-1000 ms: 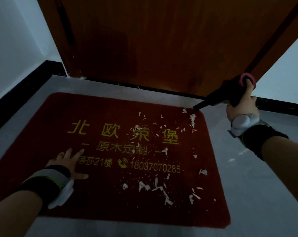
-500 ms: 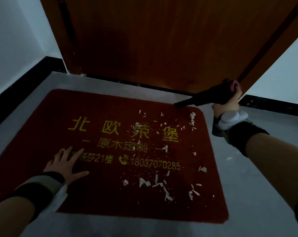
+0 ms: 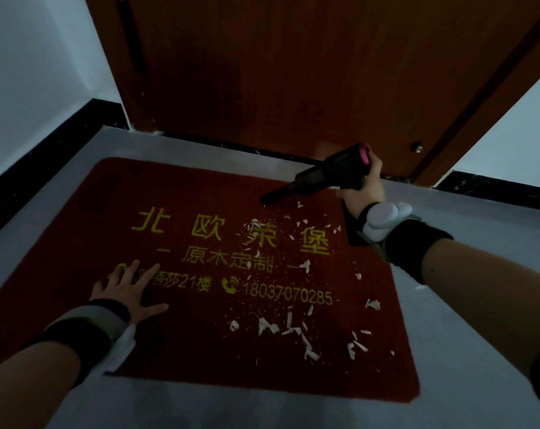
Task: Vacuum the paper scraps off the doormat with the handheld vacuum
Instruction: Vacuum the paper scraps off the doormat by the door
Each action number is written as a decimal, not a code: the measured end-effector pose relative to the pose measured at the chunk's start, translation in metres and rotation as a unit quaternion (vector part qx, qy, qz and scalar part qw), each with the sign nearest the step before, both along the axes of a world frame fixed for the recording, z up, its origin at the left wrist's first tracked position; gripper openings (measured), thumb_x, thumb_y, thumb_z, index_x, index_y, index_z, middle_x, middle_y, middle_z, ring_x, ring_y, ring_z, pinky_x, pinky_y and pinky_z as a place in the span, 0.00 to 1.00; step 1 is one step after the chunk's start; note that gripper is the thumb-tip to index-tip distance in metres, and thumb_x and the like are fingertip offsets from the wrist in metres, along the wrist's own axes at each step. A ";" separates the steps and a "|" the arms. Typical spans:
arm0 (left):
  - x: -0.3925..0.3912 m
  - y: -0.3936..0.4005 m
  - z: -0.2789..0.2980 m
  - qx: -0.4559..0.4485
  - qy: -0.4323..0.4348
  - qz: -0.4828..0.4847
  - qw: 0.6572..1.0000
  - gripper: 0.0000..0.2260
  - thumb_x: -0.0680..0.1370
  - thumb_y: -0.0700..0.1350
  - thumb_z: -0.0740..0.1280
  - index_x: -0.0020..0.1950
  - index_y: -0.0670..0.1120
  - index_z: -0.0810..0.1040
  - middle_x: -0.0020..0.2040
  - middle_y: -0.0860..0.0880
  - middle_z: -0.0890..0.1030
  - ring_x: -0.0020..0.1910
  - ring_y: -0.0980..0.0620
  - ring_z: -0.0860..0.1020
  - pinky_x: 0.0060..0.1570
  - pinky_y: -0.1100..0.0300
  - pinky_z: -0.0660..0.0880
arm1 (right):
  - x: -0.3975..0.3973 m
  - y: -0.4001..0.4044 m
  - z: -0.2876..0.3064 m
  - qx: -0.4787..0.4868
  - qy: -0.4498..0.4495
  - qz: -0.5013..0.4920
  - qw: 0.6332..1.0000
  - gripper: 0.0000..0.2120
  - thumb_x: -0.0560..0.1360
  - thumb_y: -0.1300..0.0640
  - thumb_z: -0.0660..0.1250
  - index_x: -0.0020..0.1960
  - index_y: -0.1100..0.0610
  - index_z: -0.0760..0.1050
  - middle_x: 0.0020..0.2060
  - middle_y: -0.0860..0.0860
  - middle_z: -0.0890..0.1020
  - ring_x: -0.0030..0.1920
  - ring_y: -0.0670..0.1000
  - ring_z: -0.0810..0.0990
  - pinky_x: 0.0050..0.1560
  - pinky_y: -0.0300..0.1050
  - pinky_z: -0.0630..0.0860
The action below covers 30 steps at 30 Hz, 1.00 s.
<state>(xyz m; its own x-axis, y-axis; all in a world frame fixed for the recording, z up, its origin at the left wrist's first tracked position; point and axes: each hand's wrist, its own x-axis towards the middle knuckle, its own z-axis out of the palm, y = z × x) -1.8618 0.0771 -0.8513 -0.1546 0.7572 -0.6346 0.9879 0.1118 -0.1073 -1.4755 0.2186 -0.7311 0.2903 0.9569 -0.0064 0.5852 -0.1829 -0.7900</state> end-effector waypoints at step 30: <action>0.015 -0.006 0.001 0.015 0.053 -0.093 0.994 0.35 0.78 0.65 0.51 0.75 0.54 0.34 0.77 0.46 0.40 0.77 0.44 0.47 0.74 0.49 0.54 | 0.091 -0.023 0.008 -0.007 -0.044 -0.185 0.982 0.39 0.73 0.68 0.64 0.76 0.47 0.50 0.59 0.59 0.78 0.58 0.59 0.77 0.48 0.43 0.66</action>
<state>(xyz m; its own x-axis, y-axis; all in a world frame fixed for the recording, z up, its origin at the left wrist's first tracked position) -1.8463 0.0714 -0.8503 -0.0755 0.7972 -0.5990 0.9751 -0.0666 -0.2116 -1.3849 0.1953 -0.7234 0.6181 0.7858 0.0215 0.5420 -0.4061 -0.7357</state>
